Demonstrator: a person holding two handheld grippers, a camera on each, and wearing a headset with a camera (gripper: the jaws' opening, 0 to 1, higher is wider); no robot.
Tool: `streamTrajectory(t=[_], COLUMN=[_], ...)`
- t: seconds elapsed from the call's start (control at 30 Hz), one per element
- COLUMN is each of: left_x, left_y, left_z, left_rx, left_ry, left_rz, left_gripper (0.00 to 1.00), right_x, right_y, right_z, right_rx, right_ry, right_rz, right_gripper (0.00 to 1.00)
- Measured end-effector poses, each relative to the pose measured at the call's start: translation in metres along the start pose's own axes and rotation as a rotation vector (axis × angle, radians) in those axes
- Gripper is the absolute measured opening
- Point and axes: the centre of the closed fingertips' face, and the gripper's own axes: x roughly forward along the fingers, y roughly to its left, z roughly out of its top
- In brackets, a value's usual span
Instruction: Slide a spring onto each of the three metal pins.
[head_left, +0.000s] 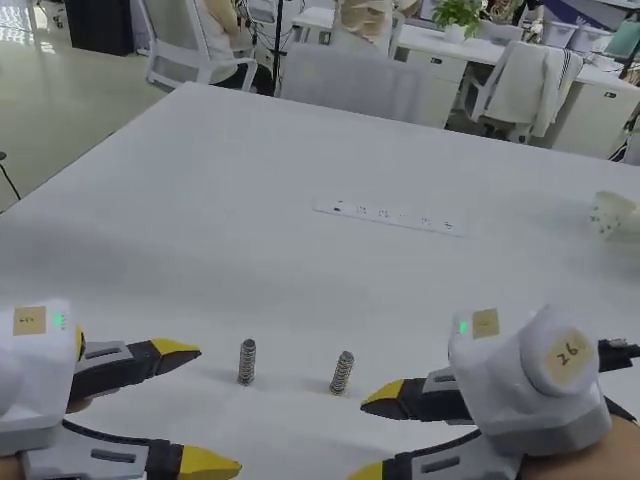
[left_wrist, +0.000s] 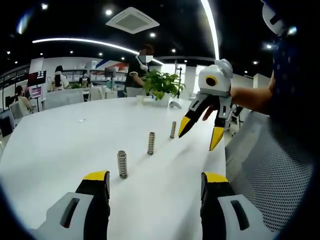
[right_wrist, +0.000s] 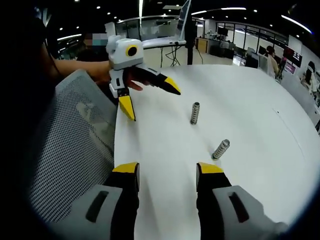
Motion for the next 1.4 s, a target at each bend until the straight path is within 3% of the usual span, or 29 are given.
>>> streamTrajectory(t=[0.73, 1.1, 1.27, 1.4], left_x=[0.006, 0.004, 0.004, 0.003], left_y=[-0.004, -0.003, -0.002, -0.002], left_z=[0.004, 0.004, 0.004, 0.004], left_rx=[0.004, 0.003, 0.004, 0.004], left_ry=[0.013, 0.016, 0.015, 0.016], left_rz=[-0.014, -0.009, -0.005, -0.004], left_gripper=[0.71, 0.72, 0.72, 0.72], right_x=[-0.061, -0.086, -0.094, -0.096], right_y=[-0.031, -0.05, -0.057, -0.056], right_z=[-0.048, -0.06, -0.064, -0.067], right_rx=[0.174, 0.177, 0.146, 0.105], right_ry=[-0.079, -0.156, -0.201, -0.218], right_rz=[-0.173, -0.251, -0.282, -0.286], right_gripper=[0.48, 0.55, 0.58, 0.66])
